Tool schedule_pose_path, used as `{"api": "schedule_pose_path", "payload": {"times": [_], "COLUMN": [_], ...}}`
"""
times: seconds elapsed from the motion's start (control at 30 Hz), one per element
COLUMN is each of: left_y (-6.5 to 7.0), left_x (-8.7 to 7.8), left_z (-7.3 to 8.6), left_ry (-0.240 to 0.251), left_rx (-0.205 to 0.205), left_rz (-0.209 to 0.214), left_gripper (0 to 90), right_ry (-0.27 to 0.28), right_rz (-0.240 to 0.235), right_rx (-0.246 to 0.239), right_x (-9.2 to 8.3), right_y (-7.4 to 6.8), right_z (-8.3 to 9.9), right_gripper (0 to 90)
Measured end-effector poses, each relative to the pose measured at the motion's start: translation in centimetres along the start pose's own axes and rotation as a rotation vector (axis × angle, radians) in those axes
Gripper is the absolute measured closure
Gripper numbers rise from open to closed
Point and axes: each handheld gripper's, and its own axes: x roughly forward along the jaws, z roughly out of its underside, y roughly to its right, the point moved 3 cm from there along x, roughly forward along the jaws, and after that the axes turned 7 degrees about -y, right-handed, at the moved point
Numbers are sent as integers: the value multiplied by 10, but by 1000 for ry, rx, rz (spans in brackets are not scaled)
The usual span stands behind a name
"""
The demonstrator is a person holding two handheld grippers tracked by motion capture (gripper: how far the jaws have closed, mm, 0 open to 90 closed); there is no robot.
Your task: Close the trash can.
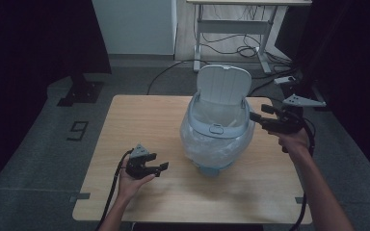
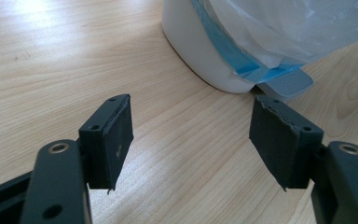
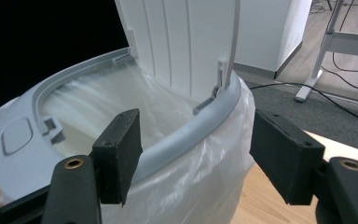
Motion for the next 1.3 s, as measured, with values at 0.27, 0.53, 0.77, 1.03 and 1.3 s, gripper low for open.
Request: {"api": "schedule_pose_path", "payload": {"times": [0.27,0.53,0.77,1.03,1.3], "left_y": [-1,-1,-2,-6,-6], "left_x": [0,-1,1,1,1], "left_z": [1,2,3,6,6], "left_ry": [-7,-21,-41,-56,-60], "left_rx": [-2,2,-3,-20,-24], "left_rz": [6,11,9,10,11], "left_gripper": [293,301,308,313,314], "right_ry": [1,-3,-8,1,20], "right_rz": [-9,-20,-22,-52,-72], "right_rx": [6,32,34,23,20], "right_x": [13,28,41,54,59], "right_y": [6,15,25,27,25], "right_z": [-11,-23,-36,-50,-53], "right_gripper": [329,316,288,261,260]}}
